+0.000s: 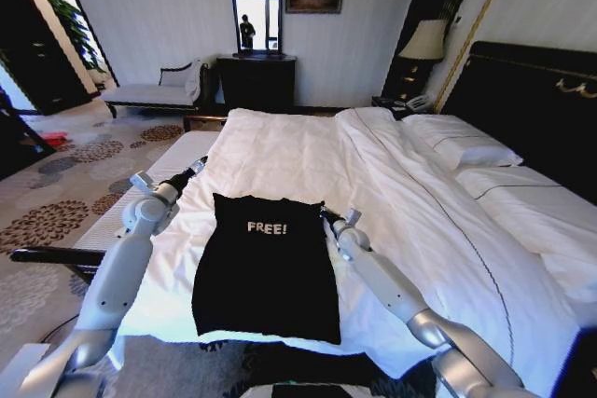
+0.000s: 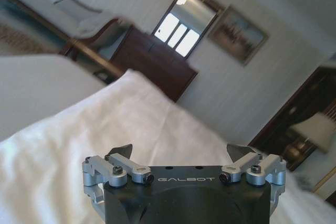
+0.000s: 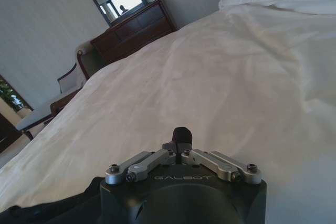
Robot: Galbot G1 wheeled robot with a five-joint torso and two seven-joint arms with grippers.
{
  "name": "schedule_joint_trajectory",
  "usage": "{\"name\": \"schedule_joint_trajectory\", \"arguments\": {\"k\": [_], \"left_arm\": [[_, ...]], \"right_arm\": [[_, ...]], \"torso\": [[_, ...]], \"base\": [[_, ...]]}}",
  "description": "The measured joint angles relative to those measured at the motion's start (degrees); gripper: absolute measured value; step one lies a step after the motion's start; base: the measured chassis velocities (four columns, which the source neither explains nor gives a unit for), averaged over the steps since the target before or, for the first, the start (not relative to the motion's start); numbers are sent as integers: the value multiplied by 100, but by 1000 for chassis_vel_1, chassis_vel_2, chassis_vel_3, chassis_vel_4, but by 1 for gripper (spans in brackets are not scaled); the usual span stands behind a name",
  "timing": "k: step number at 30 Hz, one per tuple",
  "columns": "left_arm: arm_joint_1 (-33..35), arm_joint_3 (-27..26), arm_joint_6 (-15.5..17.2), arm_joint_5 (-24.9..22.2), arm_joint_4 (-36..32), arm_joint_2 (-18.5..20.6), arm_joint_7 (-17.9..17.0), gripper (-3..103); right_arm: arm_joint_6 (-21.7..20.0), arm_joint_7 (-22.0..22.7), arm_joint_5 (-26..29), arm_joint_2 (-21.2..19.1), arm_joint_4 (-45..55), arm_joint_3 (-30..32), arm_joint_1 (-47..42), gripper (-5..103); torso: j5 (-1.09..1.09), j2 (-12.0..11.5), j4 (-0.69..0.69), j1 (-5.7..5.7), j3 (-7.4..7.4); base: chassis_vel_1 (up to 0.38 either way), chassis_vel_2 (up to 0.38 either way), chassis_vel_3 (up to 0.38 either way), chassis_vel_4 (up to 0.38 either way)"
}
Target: Fold the clothes on the bed.
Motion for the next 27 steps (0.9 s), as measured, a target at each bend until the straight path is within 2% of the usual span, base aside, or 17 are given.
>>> {"name": "schedule_joint_trajectory", "arguments": {"k": [3, 4, 7, 8, 11, 17, 27], "left_arm": [[-4, 64, 231, 116, 500, -100, -81, 100], [-4, 64, 231, 116, 500, -100, -81, 100], [-144, 144, 325, 347, 1297, -278, -101, 100], [-144, 144, 325, 347, 1297, -278, -101, 100], [-346, 201, 437, 485, 1872, -493, -37, 100], [-827, 291, 464, 675, 2565, -899, 14, 100], [-1377, 405, 476, 944, 3214, -1347, 191, 100]], "right_arm": [[13, 32, -13, -7, -71, 28, 34, 0], [13, 32, -13, -7, -71, 28, 34, 0], [34, 60, -16, -3, -134, 70, 58, 0], [34, 60, -16, -3, -134, 70, 58, 0], [38, 53, -64, -59, -151, 68, 44, 0], [46, 50, -153, -26, -181, 71, -11, 0], [60, 47, -254, 13, -186, 72, -9, 0]], "torso": [[1, 0, -1, 0, 0], [1, 0, -1, 0, 0], [-2, 0, 0, 0, 0], [-2, 0, 0, 0, 0], [0, 0, 0, 1, 0], [1, 0, -3, 0, 0], [0, 0, -1, 0, 0]], "base": [[0, 0, 0, 0], [0, 0, 0, 0], [0, 0, 0, 0], [0, 0, 0, 0], [0, 0, 0, 0], [0, 0, 0, 0], [0, 0, 0, 0]]}}
